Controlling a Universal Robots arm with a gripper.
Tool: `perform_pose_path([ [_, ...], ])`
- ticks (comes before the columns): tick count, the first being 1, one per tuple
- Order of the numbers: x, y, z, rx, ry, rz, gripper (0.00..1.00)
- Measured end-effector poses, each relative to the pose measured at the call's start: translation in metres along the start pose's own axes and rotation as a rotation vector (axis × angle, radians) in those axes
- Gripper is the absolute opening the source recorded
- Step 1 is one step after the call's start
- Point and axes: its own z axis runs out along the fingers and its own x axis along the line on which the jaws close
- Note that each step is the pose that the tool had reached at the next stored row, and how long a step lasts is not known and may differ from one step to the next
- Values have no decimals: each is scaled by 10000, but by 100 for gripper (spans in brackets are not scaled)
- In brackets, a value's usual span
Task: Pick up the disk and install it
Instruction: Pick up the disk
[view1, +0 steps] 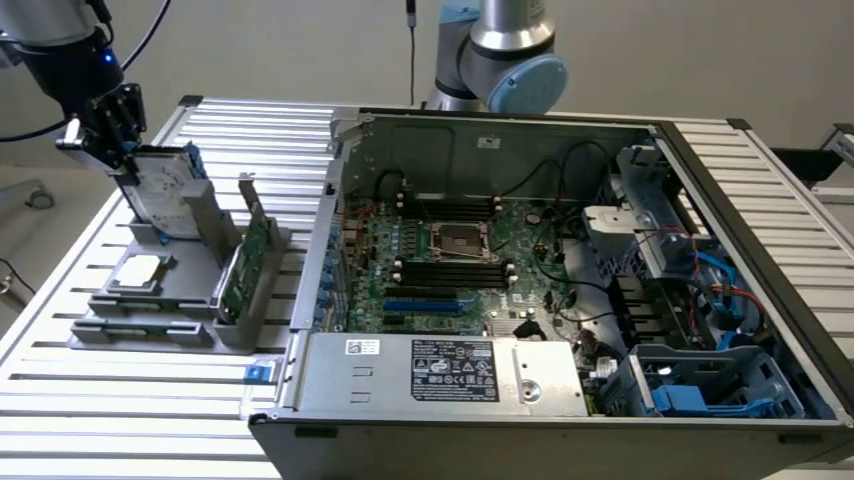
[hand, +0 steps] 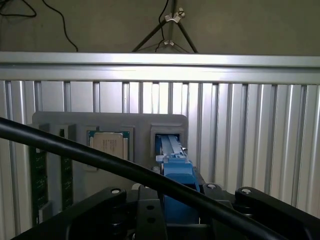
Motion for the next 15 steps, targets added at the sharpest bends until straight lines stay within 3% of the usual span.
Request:
perform_pose_path([
  [15, 42, 0, 0, 0, -2, -1, 33],
])
